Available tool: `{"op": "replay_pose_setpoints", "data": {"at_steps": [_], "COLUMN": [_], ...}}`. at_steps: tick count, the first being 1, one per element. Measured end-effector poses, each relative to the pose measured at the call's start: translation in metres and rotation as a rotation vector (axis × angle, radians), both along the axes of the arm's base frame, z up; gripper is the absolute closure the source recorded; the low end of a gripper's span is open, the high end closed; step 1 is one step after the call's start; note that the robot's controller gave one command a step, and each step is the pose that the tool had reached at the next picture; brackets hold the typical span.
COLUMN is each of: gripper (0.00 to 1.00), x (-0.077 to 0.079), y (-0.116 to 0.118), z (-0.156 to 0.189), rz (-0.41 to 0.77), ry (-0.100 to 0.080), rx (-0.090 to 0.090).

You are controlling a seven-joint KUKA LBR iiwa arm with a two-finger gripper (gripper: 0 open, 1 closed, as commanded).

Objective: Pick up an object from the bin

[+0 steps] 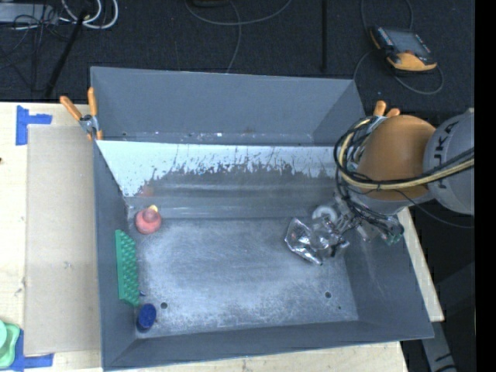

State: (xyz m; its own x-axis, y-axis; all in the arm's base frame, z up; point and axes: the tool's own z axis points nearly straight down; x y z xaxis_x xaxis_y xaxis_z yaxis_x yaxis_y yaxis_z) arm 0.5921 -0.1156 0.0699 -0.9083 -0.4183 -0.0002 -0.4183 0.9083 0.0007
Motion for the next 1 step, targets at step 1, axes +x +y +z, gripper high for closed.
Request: {"op": "replay_pose_setpoints", "data": {"at_steps": [1], "gripper": [1.00], "x": [-0.0164], "y": [0.0163], "z": [0.1765], "rz": [0.026], "ry": [-0.010], "rx": [-0.002]}}
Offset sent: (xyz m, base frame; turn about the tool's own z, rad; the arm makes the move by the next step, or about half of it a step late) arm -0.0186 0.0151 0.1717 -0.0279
